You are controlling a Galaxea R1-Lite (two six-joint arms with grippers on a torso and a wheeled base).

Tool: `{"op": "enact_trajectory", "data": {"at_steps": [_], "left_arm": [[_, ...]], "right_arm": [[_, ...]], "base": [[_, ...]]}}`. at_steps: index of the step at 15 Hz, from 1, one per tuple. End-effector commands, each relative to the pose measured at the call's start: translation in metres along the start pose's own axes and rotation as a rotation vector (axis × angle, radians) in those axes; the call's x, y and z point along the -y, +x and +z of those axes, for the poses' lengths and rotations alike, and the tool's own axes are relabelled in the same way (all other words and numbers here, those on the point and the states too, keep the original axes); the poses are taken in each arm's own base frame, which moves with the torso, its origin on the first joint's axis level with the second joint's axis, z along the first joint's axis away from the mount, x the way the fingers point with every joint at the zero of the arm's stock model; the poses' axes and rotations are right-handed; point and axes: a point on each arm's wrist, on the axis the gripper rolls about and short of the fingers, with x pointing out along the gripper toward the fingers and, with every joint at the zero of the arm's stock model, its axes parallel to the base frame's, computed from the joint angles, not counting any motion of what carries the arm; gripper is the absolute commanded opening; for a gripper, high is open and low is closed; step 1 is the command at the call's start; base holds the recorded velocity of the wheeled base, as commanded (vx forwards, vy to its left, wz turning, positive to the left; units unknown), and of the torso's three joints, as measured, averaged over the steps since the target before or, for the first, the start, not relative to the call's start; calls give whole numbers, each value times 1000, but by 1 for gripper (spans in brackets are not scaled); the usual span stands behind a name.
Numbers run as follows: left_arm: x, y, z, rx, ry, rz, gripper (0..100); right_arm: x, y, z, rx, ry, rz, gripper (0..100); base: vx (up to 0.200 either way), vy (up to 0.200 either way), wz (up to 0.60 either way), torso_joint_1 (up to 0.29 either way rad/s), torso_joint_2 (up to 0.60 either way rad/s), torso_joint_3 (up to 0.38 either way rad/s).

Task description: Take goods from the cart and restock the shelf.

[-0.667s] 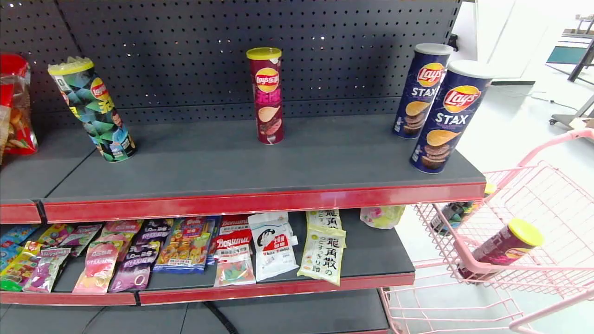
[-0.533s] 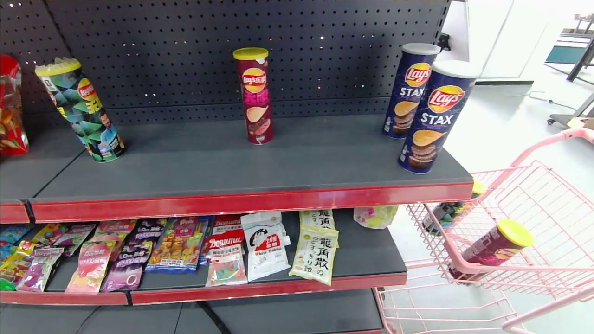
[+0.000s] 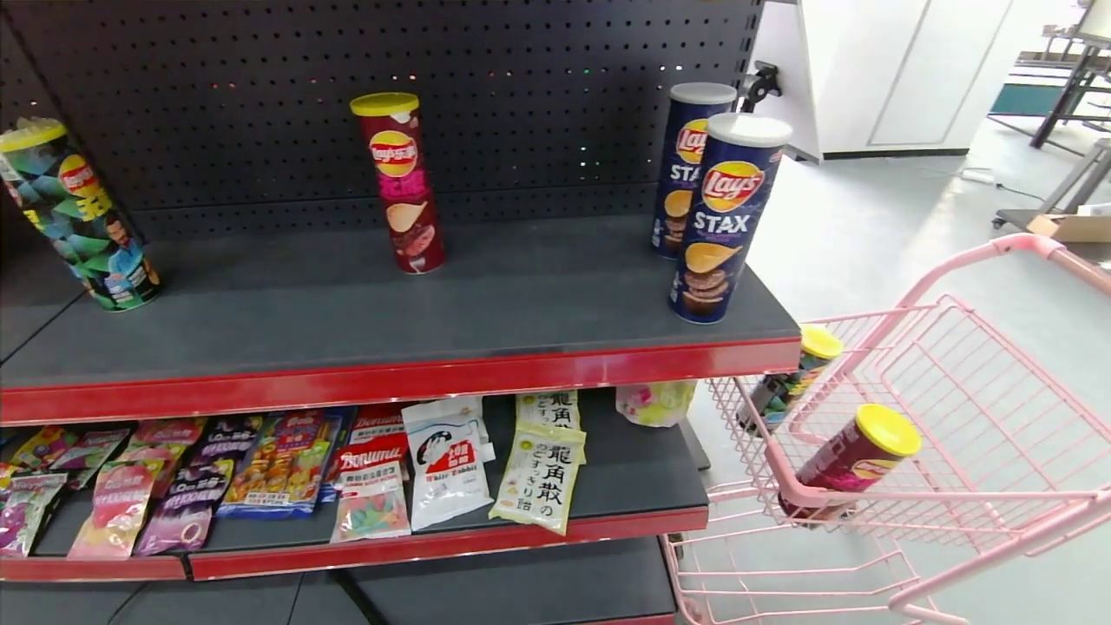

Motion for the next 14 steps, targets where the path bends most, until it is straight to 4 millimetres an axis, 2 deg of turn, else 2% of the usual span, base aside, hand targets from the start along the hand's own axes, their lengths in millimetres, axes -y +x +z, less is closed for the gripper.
{"op": "enact_trajectory", "data": {"at_steps": [1,7,12,14], "left_arm": [[0,0,0,-1,0,0,100],[0,0,0,-2,-2,0,100],[0,0,0,-2,-4,0,100],[0,0,0,-2,-2,0,100]], "right_arm": [[0,0,0,0,0,1,100],[0,0,0,0,1,-6,100],[0,0,0,2,4,-6,100],[0,0,0,2,3,-6,100]], "base": [[0,0,-600,2,-7,2],[0,0,-600,2,1,4],[0,0,0,-8,16,11],[0,0,0,-112,324,200]]}}
